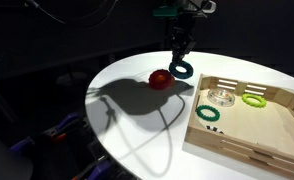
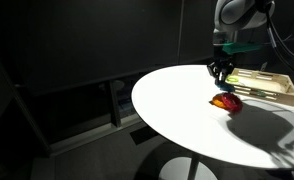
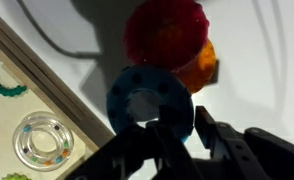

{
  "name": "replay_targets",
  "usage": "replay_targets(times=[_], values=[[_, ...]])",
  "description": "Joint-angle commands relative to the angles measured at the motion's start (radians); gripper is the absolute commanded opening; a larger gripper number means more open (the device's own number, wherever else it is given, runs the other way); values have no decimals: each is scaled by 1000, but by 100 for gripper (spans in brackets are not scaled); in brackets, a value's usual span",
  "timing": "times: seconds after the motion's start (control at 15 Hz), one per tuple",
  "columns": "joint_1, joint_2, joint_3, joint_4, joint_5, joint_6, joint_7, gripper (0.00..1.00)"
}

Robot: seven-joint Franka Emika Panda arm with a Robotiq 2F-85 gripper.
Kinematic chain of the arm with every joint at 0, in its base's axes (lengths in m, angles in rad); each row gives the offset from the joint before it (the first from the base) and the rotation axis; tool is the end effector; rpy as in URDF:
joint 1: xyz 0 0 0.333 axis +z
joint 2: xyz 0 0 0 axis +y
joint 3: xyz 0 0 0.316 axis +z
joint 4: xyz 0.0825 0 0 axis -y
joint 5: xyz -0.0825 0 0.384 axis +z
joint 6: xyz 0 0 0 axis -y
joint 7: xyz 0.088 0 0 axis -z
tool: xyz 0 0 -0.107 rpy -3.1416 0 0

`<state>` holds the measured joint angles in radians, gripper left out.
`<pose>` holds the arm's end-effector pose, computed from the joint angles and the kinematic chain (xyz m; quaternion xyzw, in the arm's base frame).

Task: Remove the blue ring from the wooden tray and place it on the table

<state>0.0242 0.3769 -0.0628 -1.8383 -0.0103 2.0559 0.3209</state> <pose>0.6191 -0.0222 0.3126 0.9814 -0.1742 -0.0762 0.0270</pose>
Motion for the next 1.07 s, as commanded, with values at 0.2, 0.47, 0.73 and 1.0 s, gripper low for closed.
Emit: replay_targets(times=[0.2, 0.47, 0.73, 1.0], values=[[0, 5, 0, 11, -8, -71, -14, 85], [-14, -11, 0, 23, 10, -124, -31, 100], [-20, -44, -11, 35, 0, -190, -11, 100], [-25, -102, -28, 41, -3, -249, 29, 100]])
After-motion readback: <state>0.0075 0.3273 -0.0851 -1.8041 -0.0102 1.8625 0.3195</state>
